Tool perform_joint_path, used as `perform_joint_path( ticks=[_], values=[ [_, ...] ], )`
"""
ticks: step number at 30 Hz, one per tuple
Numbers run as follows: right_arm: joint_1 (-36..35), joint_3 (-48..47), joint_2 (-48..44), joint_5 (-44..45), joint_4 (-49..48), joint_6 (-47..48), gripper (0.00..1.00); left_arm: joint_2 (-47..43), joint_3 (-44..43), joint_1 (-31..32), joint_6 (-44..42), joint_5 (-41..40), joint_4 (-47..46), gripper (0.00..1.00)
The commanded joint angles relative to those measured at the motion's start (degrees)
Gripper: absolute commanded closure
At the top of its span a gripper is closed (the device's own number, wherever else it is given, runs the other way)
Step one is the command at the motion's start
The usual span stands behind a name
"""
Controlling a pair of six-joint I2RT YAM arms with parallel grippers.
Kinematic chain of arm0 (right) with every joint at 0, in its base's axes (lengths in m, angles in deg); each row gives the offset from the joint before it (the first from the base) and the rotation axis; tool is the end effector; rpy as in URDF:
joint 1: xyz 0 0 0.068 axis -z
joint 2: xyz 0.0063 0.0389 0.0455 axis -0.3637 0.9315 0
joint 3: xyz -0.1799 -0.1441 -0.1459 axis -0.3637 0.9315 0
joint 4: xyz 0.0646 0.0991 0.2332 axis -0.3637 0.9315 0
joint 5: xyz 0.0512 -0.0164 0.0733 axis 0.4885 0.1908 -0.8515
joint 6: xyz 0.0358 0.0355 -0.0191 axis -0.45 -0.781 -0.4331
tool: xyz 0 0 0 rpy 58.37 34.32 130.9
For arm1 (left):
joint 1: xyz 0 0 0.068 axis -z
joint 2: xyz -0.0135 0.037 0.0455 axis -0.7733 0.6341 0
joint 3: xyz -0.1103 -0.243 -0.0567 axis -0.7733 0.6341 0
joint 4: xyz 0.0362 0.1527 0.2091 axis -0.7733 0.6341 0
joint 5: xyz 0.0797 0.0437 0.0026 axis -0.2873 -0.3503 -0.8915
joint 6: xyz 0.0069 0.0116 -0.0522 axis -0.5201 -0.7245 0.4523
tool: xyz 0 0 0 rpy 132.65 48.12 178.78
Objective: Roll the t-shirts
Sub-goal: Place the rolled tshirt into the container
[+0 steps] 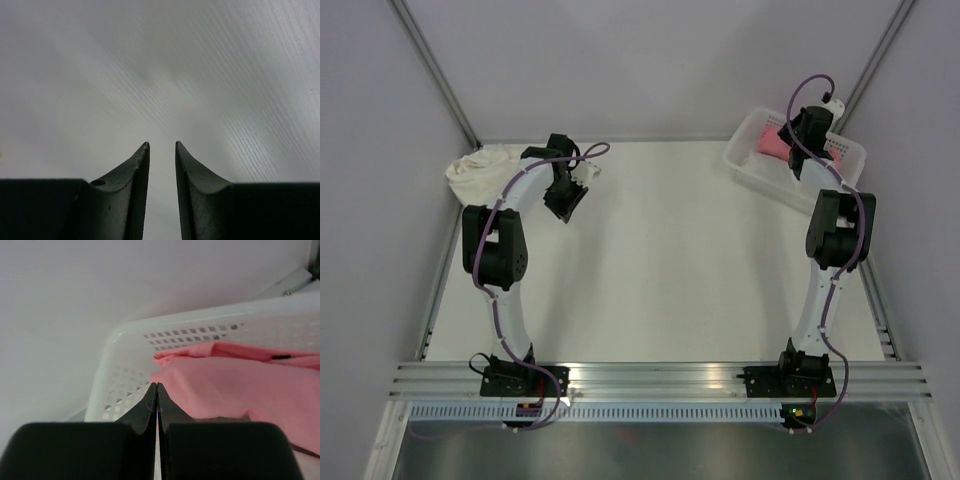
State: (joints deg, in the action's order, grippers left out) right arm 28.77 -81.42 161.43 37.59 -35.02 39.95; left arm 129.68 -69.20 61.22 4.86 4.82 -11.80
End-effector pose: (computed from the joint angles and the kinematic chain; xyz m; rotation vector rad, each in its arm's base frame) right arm 0.5302 -0.0712 0.2423 0.6265 1.6979 0.2350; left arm 0.4124 -0.0779 0.2223 0.9321 2.7349 0.0134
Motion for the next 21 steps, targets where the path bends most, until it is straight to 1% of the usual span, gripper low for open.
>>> perform_joint_path(
  ticks=[1,4,6,7,8,11,14,16,18,21],
  values=[
    [1.0,-2.39,3.43,4.46,-0.51,-12.56,1.0,-2.22,0.17,-0.37,-0.37,0.22,0.45,0.67],
    [0.82,-3.62,5.98,5.08,-1.83,-14.87,1.0,-3.01,1.48,-0.37,-0.63,0.13,0.36,0.67],
    [0.56,-8.96,10.01,5.26,-0.79,-14.96,1.0,-3.71,2.53,-0.46,-1.16,0.91,-0.25,0.67],
    [0.38,-11.86,11.94,5.26,2.09,-15.13,1.0,-3.98,3.06,-0.46,-1.43,1.01,-0.69,0.67],
    [0.21,-17.98,15.96,5.08,3.68,-15.83,1.0,-4.07,4.2,-0.46,-1.17,0.92,-0.96,0.67],
    [-0.5,-26.44,22.3,3.59,4.75,-18.46,1.0,-4.25,5.52,-0.55,-0.2,1.97,-1.22,0.67],
    [-1.46,-32.95,26.36,2.8,6.77,-18.65,1.0,-3.98,5.97,-0.55,0.15,2.68,-1.22,0.67],
    [-2.08,-32.63,26.64,2.97,7.04,-19.44,1.0,-3.72,6.06,-0.55,0.15,2.24,-1.14,0.67],
    [-2.08,-30.09,25.76,4.02,6.87,-20.49,1.0,-3.63,6.23,-0.72,-0.11,2.15,-1.31,0.67],
    [-2.08,-29.46,25.49,3.42,6.51,-19.27,1.0,-3.11,6.23,-0.81,-0.37,2.15,-1.49,0.67]
  ],
)
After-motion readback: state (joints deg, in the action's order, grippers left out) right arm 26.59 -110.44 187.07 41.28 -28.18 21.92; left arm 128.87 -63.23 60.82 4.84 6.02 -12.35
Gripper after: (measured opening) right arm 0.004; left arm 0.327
